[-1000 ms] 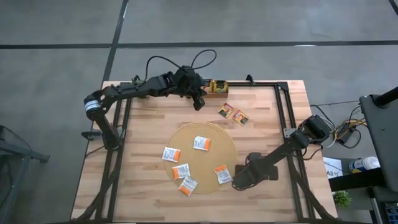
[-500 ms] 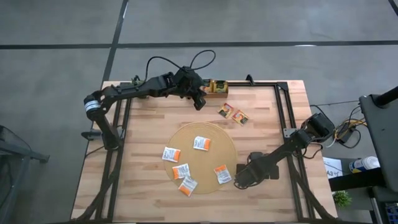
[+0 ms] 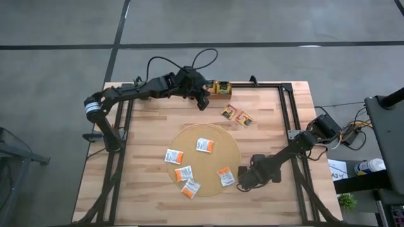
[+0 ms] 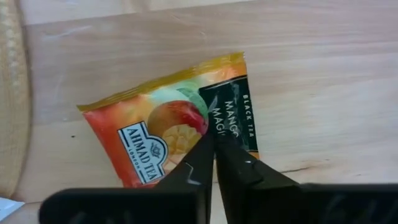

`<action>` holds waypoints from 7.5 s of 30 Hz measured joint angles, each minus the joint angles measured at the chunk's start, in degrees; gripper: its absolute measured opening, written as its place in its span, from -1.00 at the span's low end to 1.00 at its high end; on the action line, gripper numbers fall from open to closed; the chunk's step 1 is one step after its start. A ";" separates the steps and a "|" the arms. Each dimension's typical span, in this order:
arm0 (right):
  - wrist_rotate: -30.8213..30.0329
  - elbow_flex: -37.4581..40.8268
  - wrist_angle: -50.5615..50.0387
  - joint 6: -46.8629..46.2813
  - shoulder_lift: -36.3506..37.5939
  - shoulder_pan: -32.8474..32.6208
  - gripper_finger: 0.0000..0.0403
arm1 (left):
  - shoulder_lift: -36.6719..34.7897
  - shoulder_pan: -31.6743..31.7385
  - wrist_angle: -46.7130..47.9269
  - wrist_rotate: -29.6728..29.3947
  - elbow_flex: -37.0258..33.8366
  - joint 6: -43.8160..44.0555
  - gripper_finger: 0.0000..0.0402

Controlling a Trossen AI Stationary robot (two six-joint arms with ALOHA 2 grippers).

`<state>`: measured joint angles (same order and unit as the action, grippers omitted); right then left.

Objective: Pick & Place Tea
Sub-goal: Put the bottom red tea bag into the middle section of the wooden organizer

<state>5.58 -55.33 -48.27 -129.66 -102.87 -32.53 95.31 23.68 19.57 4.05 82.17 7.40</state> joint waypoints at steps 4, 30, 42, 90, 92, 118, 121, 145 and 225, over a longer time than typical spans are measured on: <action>-0.50 0.02 -0.18 0.21 0.00 -0.04 -0.96 | -0.07 0.00 -1.48 0.00 0.00 -0.02 -1.00; -0.96 -9.75 -7.09 -2.37 0.52 -0.24 -0.21 | -0.11 0.11 -2.47 0.00 0.00 -0.13 -1.00; 3.46 -10.80 -11.40 -4.31 0.90 -4.38 -0.03 | -0.11 0.11 -2.49 0.00 0.00 -0.23 -1.00; -2.45 7.16 8.02 -3.64 6.97 -5.75 -0.04 | -0.11 0.13 -5.75 -0.02 0.02 0.52 -1.00; -2.34 7.10 8.00 -3.69 6.45 -5.77 -0.04 | -0.11 0.13 -6.04 0.00 0.02 0.59 -1.00; -5.90 2.44 -5.52 1.03 8.51 -5.73 -0.96 | -0.11 0.13 -6.26 0.00 0.02 0.56 -1.00; -8.24 -0.28 -10.66 2.81 10.04 -5.70 -0.96 | -0.12 0.11 -6.35 0.22 0.02 0.54 -1.00; -39.62 -14.60 -29.54 56.01 11.43 12.18 -0.96 | -4.80 0.48 -6.37 18.41 0.04 11.04 -0.51; -52.98 -39.26 -4.68 117.00 7.02 38.82 -0.96 | -3.07 -0.19 -0.08 15.92 9.92 2.10 -0.21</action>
<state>-47.40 -94.59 -52.95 -12.66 -95.85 6.28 92.24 23.50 19.49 19.98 92.09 9.50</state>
